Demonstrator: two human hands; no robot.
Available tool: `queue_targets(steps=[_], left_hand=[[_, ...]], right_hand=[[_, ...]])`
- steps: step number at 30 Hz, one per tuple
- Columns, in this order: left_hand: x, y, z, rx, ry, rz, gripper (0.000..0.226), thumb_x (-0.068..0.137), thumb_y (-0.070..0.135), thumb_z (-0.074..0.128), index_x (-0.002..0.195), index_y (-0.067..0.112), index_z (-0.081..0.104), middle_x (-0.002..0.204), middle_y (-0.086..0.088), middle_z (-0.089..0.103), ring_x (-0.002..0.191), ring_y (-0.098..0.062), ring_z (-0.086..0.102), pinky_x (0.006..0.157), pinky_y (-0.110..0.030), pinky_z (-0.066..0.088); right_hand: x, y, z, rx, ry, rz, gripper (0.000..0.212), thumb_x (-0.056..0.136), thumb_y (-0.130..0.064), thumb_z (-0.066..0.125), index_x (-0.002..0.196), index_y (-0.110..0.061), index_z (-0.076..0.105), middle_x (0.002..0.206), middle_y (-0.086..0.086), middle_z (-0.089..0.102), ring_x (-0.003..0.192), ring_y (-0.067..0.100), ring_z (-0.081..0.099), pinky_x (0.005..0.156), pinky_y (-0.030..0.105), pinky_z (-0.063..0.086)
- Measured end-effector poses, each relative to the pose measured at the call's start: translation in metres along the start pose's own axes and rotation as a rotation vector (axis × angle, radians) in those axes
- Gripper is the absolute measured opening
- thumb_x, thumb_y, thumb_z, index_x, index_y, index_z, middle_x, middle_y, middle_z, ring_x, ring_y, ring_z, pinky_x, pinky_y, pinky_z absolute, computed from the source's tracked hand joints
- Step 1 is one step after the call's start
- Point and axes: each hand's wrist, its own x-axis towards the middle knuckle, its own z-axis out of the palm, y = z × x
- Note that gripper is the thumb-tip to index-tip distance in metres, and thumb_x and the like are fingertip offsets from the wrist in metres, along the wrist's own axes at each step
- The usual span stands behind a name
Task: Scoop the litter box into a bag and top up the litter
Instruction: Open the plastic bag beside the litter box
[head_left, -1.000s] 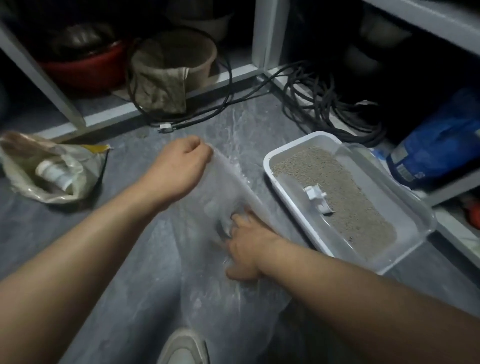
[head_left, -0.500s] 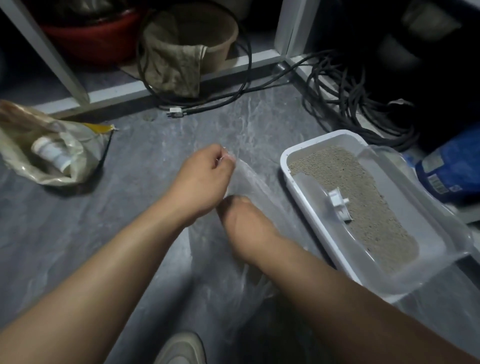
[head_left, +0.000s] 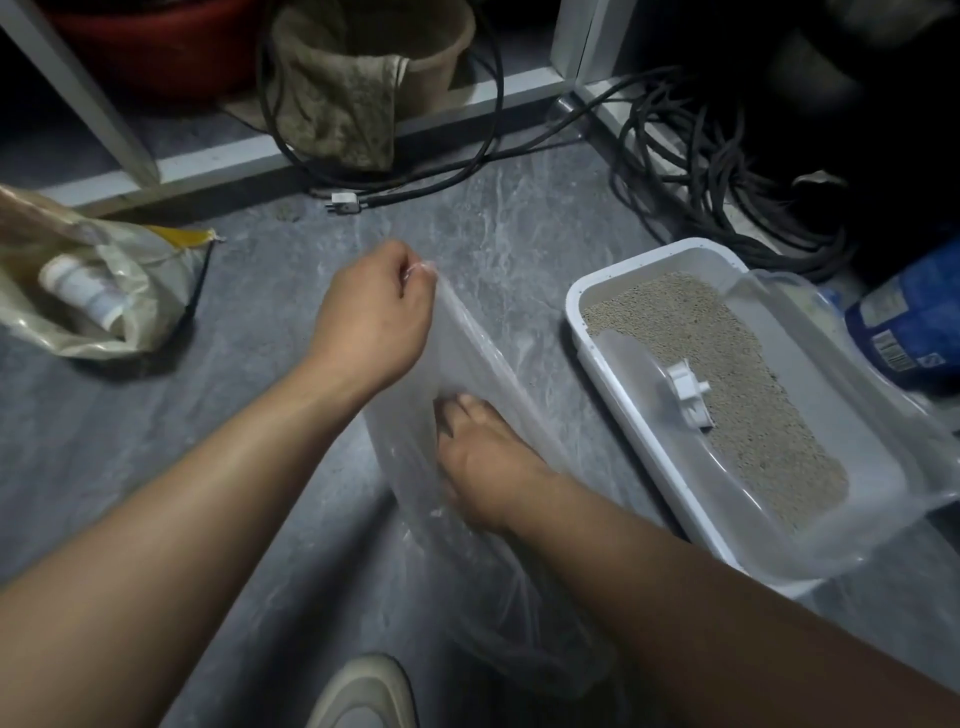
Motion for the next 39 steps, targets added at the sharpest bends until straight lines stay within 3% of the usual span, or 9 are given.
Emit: queue_targets(steps=[11, 18, 22, 27, 29, 32, 34, 36, 39], left_hand=[[-0.002, -0.006, 0.017, 0.104, 0.011, -0.081, 0.024, 0.104, 0.032, 0.047, 0.089, 0.015, 0.057, 0.072, 0.006, 0.052, 0.069, -0.021, 0.05, 0.062, -0.034, 0.029], [-0.015, -0.004, 0.027, 0.088, -0.162, -0.079, 0.025, 0.103, 0.034, 0.048, 0.087, 0.017, 0.059, 0.072, 0.006, 0.057, 0.073, -0.024, 0.058, 0.064, -0.036, 0.04], [-0.02, -0.009, 0.022, 0.125, -0.335, -0.136, 0.022, 0.1, 0.036, 0.049, 0.088, 0.02, 0.059, 0.077, -0.004, 0.066, 0.071, -0.032, 0.067, 0.069, -0.041, 0.057], [-0.025, 0.001, -0.021, 0.293, -0.723, -0.235, 0.023, 0.092, 0.042, 0.067, 0.102, 0.021, 0.064, 0.11, -0.008, 0.071, 0.098, -0.029, 0.066, 0.089, -0.041, 0.057], [-0.027, 0.016, -0.044, 0.383, -0.753, -0.213, 0.051, 0.083, 0.05, 0.075, 0.127, 0.029, 0.058, 0.129, -0.002, 0.064, 0.113, -0.024, 0.062, 0.097, -0.037, 0.05], [-0.022, 0.038, -0.054, 0.335, -0.542, -0.02, 0.093, 0.075, 0.059, 0.078, 0.153, 0.03, 0.036, 0.157, -0.001, 0.044, 0.14, -0.022, 0.047, 0.107, -0.032, 0.038], [-0.021, 0.044, -0.038, 0.292, -0.507, 0.142, 0.097, 0.073, 0.064, 0.078, 0.154, 0.031, 0.036, 0.159, 0.003, 0.042, 0.144, -0.018, 0.042, 0.108, -0.027, 0.033], [-0.017, 0.037, -0.015, 0.246, -0.548, 0.179, 0.081, 0.074, 0.062, 0.076, 0.145, 0.029, 0.052, 0.149, 0.003, 0.055, 0.136, -0.017, 0.051, 0.108, -0.028, 0.038], [-0.01, 0.008, 0.014, 0.171, -0.533, 0.12, 0.024, 0.087, 0.033, 0.077, 0.108, 0.024, 0.072, 0.107, 0.001, 0.075, 0.104, -0.02, 0.07, 0.091, -0.032, 0.054]], right_hand=[[-0.059, 0.013, -0.024, 0.395, 0.04, 0.226, 0.036, 0.09, -0.007, 0.054, 0.125, -0.011, 0.057, 0.123, 0.014, 0.059, 0.112, 0.032, 0.06, 0.089, 0.033, 0.05], [-0.029, 0.066, -0.013, 1.499, -0.058, 0.707, 0.004, 0.096, -0.013, 0.056, 0.096, -0.017, 0.058, 0.094, 0.014, 0.052, 0.074, 0.026, 0.053, 0.078, 0.045, 0.052], [-0.019, 0.082, -0.032, 1.999, 0.024, 0.776, 0.038, 0.101, -0.037, 0.051, 0.127, -0.01, 0.047, 0.119, 0.021, 0.049, 0.121, 0.041, 0.048, 0.102, 0.061, 0.039], [-0.012, 0.068, -0.05, 1.744, 0.142, 0.679, 0.021, 0.096, -0.046, 0.057, 0.104, -0.027, 0.061, 0.098, 0.001, 0.056, 0.076, 0.013, 0.054, 0.065, 0.022, 0.046], [-0.007, 0.056, -0.055, 1.573, 0.164, 0.552, 0.016, 0.099, -0.038, 0.056, 0.105, -0.024, 0.062, 0.088, -0.005, 0.06, 0.064, 0.004, 0.059, 0.051, 0.015, 0.044], [0.005, 0.031, -0.064, 1.231, 0.245, 0.269, 0.029, 0.094, -0.029, 0.061, 0.117, -0.013, 0.066, 0.111, 0.004, 0.069, 0.098, 0.016, 0.066, 0.087, 0.035, 0.054], [0.009, 0.021, -0.065, 0.993, 0.209, 0.072, 0.038, 0.097, -0.022, 0.056, 0.131, -0.007, 0.059, 0.135, 0.016, 0.06, 0.127, 0.031, 0.054, 0.112, 0.041, 0.038], [0.01, 0.014, -0.057, 0.788, 0.098, 0.048, 0.047, 0.103, -0.017, 0.05, 0.146, -0.002, 0.043, 0.155, 0.017, 0.038, 0.146, 0.03, 0.031, 0.118, 0.03, 0.017], [0.005, 0.014, -0.028, 0.859, 0.116, 0.142, 0.053, 0.095, -0.027, 0.061, 0.145, -0.017, 0.046, 0.145, 0.007, 0.05, 0.135, 0.024, 0.046, 0.112, 0.032, 0.034]])
